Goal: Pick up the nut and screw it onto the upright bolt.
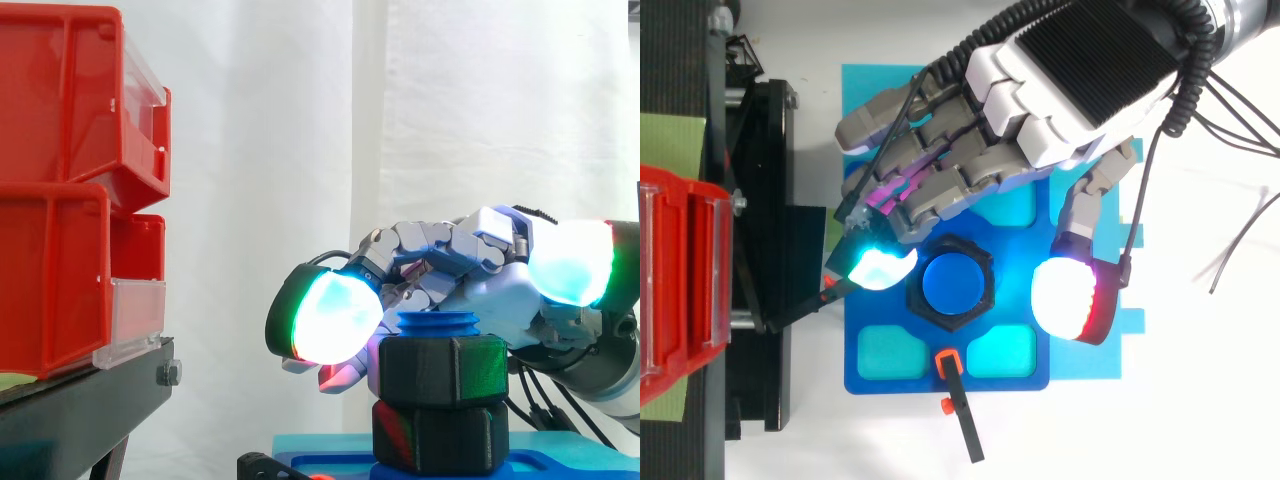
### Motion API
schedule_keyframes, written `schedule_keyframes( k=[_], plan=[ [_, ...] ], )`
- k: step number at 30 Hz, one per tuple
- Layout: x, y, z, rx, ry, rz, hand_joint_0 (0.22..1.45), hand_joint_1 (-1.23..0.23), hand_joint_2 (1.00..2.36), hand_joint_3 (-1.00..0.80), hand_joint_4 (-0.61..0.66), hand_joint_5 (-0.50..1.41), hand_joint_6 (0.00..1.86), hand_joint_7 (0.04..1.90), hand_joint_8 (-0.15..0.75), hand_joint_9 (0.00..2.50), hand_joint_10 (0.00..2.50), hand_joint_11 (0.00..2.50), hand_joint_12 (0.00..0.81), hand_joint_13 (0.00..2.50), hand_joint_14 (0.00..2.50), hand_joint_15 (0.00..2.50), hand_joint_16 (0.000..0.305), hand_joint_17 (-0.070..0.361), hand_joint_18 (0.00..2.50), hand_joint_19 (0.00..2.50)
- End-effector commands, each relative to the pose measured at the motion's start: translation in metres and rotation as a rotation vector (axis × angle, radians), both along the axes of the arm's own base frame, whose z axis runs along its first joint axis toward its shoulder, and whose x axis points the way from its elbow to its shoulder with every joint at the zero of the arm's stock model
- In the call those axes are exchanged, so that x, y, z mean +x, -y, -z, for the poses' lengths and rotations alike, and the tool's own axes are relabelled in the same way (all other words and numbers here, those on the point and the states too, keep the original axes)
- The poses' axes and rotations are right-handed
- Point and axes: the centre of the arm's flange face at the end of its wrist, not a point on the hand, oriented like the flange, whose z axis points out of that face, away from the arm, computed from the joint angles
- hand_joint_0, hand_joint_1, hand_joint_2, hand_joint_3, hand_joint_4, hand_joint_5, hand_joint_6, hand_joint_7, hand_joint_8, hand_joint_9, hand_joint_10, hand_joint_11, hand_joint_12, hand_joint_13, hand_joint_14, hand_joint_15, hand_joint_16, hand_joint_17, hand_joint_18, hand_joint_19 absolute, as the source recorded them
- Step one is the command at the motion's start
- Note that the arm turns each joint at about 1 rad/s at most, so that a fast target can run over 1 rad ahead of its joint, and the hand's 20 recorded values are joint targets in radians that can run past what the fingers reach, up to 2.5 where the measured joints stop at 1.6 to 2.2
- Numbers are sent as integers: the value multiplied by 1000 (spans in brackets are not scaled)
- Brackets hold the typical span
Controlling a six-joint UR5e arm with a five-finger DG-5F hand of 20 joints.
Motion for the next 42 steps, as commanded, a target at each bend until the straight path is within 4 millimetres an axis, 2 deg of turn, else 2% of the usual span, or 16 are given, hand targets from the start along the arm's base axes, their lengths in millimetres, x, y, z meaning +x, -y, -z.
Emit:
schedule_keyframes(
  k=[1, 8, 22, 25, 33, 42],
  plan=[
    [-1, 0, 1, -2, -2, 1, 474, -143, 1000, -500, 201, -133, 503, 761, 260, 800, 0, 0, 329, 618, 0, 0, 36, 81, 353, 70],
    [-2, 0, 5, -7, -2, 5, 482, -148, 1000, -500, 221, -91, 505, 1123, 277, 815, 0, 0, 327, 639, 0, 0, 36, 80, 373, 78],
    [-4, 8, 4, -9, 5, 13, 493, -164, 1000, -500, 195, -17, 503, 1576, 300, 912, 0, 0, 322, 722, 0, 0, 34, 78, 454, 89],
    [-5, 11, 4, -9, 5, 16, 495, -170, 1000, -500, 189, 1, 534, 1553, 306, 963, 0, 0, 317, 742, 0, 0, 34, 76, 485, 94],
    [-7, 20, 5, -10, 3, 25, 501, -186, 1000, -500, 118, 17, 644, 1346, 295, 1165, 0, 0, 291, 873, 0, 5, 31, 71, 602, 117],
    [-8, 25, 4, -9, 6, 30, 500, -195, 1000, -500, 43, 31, 710, 1238, 277, 1424, 0, 31, 265, 1041, 0, 51, 27, 61, 766, 163]
  ],
)
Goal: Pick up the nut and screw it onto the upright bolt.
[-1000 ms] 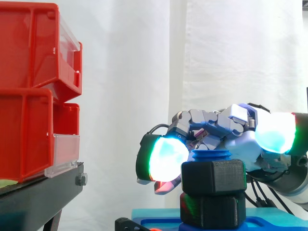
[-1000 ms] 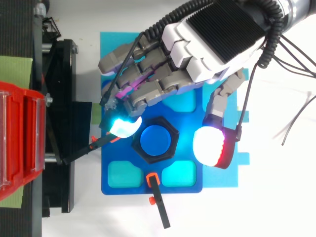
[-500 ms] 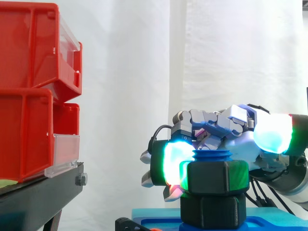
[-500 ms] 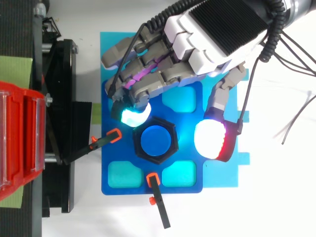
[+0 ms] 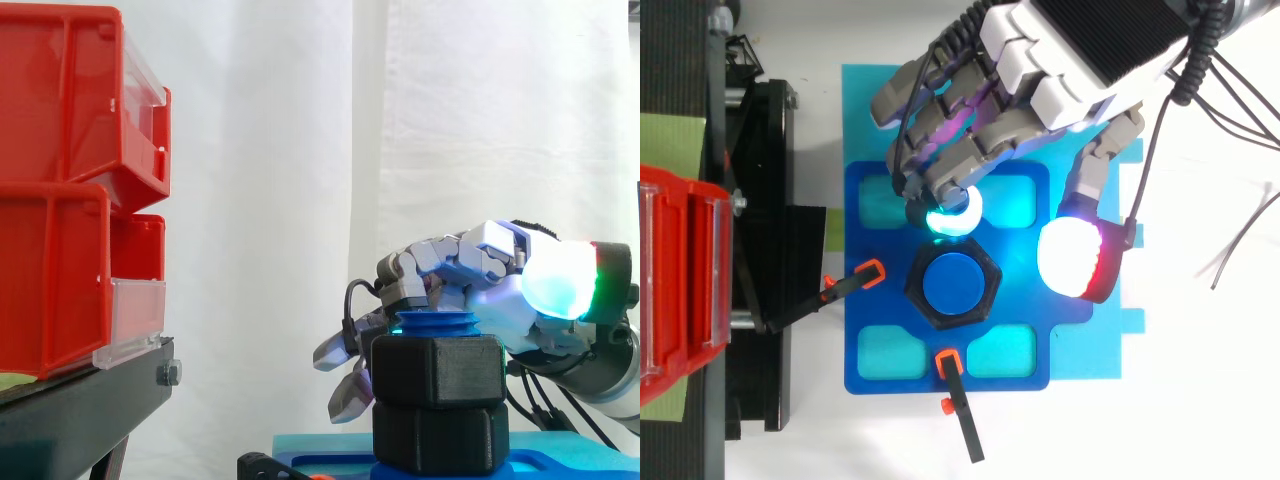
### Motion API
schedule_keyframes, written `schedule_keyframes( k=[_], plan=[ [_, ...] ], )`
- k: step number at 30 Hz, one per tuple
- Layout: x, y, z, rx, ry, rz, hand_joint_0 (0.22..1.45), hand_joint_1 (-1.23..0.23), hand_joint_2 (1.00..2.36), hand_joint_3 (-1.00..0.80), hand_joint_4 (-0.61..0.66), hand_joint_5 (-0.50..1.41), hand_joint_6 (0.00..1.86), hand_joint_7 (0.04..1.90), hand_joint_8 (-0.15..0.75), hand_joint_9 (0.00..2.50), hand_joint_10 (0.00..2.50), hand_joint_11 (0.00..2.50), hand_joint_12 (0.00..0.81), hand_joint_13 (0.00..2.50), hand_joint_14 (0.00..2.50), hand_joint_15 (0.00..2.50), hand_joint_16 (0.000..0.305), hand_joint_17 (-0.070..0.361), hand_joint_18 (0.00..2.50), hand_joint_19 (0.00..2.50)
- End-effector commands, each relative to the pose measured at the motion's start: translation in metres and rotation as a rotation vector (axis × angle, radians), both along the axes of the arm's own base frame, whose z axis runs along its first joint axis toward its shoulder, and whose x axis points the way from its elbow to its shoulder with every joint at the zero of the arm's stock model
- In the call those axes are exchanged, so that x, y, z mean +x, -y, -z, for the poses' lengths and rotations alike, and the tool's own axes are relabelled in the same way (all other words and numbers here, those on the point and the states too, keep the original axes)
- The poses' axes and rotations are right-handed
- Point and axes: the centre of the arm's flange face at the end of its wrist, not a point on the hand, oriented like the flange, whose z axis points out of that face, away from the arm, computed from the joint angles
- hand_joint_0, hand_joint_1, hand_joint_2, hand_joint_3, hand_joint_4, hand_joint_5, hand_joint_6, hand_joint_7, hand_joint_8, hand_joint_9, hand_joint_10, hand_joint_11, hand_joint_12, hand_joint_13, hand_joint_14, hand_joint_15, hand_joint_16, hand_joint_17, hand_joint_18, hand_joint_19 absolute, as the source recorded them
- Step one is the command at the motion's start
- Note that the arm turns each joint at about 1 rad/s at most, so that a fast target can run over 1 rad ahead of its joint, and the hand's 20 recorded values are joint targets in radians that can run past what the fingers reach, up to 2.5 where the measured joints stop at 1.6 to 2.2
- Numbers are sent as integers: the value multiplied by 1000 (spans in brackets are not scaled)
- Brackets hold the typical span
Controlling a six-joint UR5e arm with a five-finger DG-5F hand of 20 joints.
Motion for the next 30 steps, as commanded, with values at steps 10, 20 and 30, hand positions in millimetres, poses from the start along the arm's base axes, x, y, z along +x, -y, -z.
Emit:
schedule_keyframes(
  k=[10, 20, 30],
  plan=[
    [1, 5, -7, 8, 23, -13, 486, -180, 1000, -500, 192, 25, 502, 1491, 296, 1399, 0, 62, 288, 971, 0, 20, 30, 67, 724, 143],
    [17, 4, -48, 0, 70, -85, 475, -169, 1000, -500, 232, -112, 503, 752, 276, 1076, 0, 0, 312, 822, 0, 0, 37, 82, 619, 186],
    [17, -5, -42, 7, 64, -87, 469, -170, 1000, -500, 174, -161, 501, 583, 244, 856, 0, 0, 312, 677, 0, 0, 37, 84, 467, 156]
  ],
)
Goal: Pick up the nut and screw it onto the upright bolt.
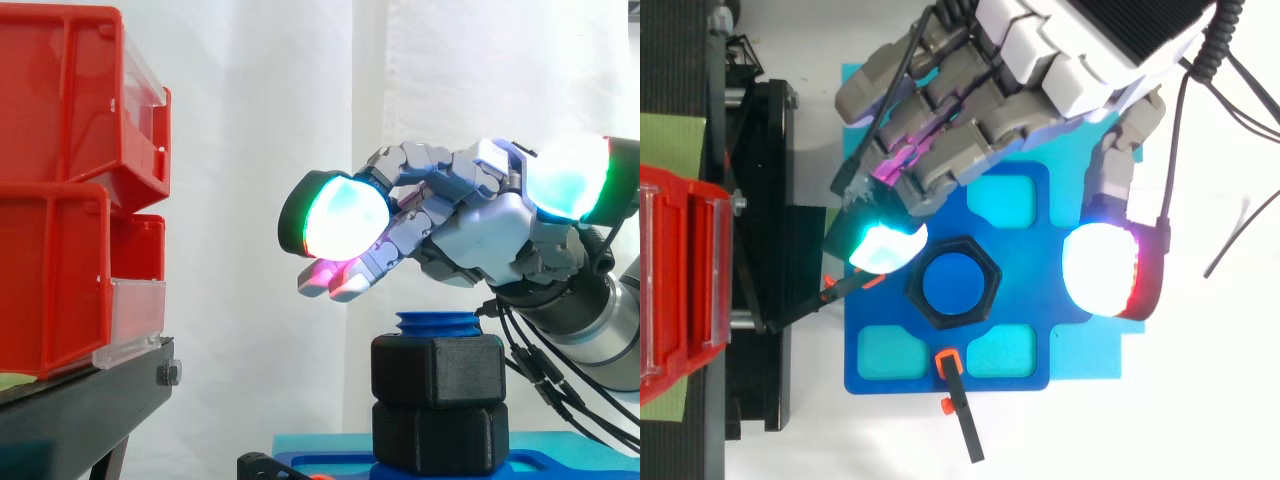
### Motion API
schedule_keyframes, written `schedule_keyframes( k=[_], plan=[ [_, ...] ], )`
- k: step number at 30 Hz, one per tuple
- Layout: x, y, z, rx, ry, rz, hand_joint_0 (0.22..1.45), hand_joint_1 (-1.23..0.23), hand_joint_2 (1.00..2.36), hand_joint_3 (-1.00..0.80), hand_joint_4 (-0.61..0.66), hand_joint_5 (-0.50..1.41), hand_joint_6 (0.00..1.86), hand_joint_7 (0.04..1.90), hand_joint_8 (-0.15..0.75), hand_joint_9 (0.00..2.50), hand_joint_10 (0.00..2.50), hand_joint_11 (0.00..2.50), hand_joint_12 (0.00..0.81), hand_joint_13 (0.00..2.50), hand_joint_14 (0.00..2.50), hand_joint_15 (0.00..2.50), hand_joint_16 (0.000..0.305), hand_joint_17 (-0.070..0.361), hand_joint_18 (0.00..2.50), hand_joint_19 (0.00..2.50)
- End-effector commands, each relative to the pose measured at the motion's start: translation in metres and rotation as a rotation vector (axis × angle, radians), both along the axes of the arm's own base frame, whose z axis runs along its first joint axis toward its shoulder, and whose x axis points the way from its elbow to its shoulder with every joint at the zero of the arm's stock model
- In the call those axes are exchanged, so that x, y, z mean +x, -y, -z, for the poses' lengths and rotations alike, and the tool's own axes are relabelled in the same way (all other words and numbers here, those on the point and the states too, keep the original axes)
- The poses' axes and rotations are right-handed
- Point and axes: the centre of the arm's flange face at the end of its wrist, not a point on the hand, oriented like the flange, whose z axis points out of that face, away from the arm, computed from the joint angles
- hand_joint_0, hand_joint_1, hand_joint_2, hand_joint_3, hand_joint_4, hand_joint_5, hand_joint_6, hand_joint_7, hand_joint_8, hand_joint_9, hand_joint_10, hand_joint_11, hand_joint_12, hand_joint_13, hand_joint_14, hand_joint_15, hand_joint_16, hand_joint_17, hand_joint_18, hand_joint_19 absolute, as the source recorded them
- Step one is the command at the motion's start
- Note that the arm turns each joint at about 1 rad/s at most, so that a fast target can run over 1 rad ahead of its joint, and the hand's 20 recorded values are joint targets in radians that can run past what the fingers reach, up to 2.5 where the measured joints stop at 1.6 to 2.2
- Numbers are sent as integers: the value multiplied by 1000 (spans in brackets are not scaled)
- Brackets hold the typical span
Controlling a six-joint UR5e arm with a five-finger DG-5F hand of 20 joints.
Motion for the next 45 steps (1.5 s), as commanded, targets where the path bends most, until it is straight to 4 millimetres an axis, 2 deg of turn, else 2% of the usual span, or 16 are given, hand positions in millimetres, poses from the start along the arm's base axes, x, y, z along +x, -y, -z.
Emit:
schedule_keyframes(
  k=[1, 8, 14, 18, 45],
  plan=[
    [-1, -6, 7, 2, -5, 8, 469, -169, 1000, -500, 170, -162, 501, 580, 243, 842, 0, 0, 313, 669, 0, 0, 38, 85, 453, 149],
    [-8, -15, 28, 14, 4, 32, 468, -168, 1000, -500, 163, -167, 501, 576, 241, 801, 0, 0, 313, 628, 0, 0, 38, 85, 398, 130],
    [-8, -15, 30, 15, 2, 34, 465, -161, 1000, -500, 153, -171, 501, 572, 235, 753, 0, 0, 320, 588, 0, 0, 38, 86, 342, 105],
    [-6, -14, 45, 25, -15, 33, 463, -160, 1000, -500, 158, -172, 501, 576, 237, 744, 0, 0, 322, 579, 0, 0, 38, 86, 336, 97],
    [-7, -11, 49, 28, -37, 52, 463, -153, 1000, -500, 215, -125, 503, 771, 271, 755, 0, 0, 341, 592, 0, 0, 39, 87, 352, 137]
  ],
)
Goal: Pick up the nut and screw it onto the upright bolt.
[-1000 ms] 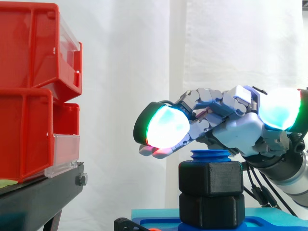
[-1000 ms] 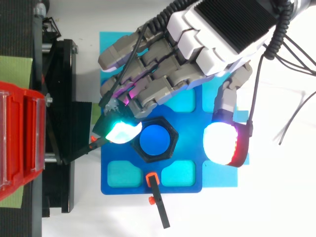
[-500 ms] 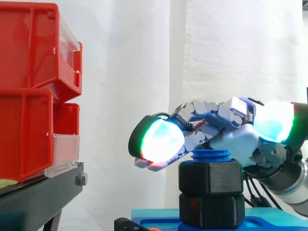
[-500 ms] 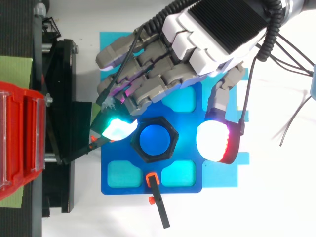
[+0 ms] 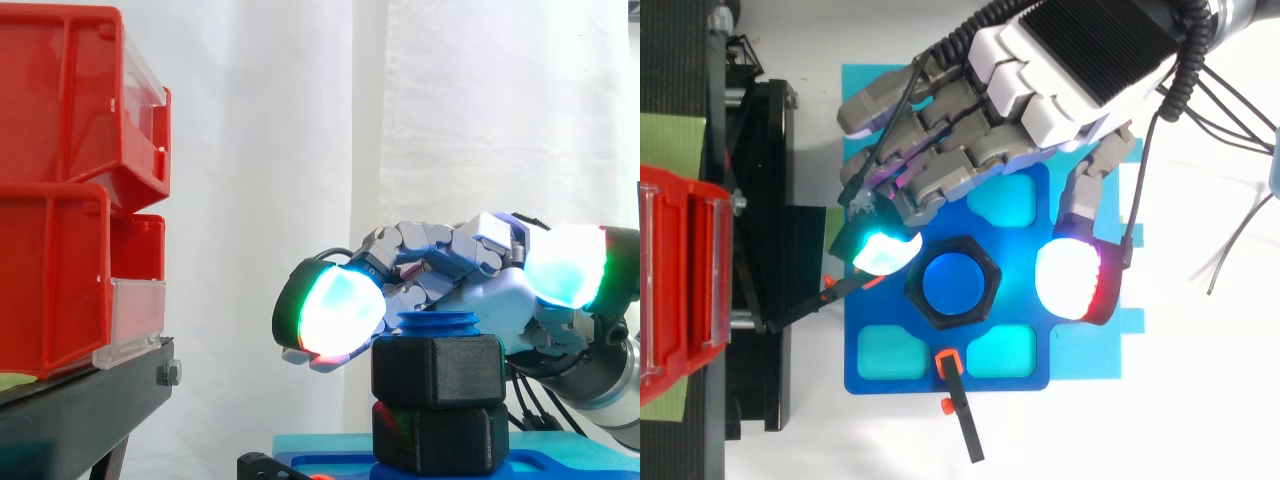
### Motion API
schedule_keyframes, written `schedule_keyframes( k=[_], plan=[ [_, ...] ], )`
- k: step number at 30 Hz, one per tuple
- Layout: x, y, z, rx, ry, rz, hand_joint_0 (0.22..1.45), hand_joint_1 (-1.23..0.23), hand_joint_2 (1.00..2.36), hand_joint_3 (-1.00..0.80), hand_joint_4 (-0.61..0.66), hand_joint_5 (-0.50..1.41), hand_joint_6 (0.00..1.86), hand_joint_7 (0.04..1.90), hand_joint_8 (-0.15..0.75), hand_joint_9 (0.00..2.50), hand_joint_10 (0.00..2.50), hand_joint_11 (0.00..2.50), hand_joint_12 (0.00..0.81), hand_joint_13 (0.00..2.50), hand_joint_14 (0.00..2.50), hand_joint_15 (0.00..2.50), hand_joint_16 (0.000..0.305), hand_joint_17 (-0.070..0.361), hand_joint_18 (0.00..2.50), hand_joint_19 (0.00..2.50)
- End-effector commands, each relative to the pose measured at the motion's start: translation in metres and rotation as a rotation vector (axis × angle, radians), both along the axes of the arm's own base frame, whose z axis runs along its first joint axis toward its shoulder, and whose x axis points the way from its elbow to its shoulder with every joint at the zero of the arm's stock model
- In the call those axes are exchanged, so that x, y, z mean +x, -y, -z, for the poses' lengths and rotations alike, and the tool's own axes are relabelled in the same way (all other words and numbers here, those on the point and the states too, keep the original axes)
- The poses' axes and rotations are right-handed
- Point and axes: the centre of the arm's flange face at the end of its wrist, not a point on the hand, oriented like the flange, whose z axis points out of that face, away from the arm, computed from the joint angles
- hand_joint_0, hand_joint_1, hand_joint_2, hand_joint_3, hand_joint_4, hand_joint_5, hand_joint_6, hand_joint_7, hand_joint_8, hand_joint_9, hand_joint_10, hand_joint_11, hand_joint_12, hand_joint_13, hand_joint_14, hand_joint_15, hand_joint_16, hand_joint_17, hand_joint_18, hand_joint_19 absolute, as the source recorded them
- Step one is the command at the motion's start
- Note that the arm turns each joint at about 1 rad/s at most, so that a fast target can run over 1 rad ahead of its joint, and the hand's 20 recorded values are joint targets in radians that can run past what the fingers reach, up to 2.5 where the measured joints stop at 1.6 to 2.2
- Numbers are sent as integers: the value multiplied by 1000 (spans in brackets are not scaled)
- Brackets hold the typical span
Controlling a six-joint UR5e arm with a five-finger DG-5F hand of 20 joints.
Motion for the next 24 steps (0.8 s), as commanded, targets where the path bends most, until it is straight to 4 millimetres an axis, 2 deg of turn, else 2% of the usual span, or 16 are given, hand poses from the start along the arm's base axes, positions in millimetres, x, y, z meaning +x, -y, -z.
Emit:
schedule_keyframes(
  k=[1, 9, 17, 24],
  plan=[
    [-1, 2, 1, 1, -6, 2, 464, -152, 1000, -500, 221, -122, 503, 784, 270, 758, 0, 0, 340, 591, 0, 0, 39, 87, 353, 137],
    [-4, 3, 7, -2, -10, 9, 470, -155, 1000, -500, 260, -84, 504, 1021, 278, 781, 0, 0, 341, 609, 0, 0, 39, 87, 375, 145],
    [-6, 6, 8, -2, -11, 11, 477, -161, 1000, -500, 208, -50, 504, 1324, 288, 817, 0, 0, 340, 645, 0, 0, 39, 87, 422, 149],
    [-8, 16, 8, -2, -9, 21, 484, -168, 1000, -500, 183, -26, 503, 1498, 294, 863, 0, 0, 333, 689, 0, 0, 38, 84, 462, 159]
  ],
)
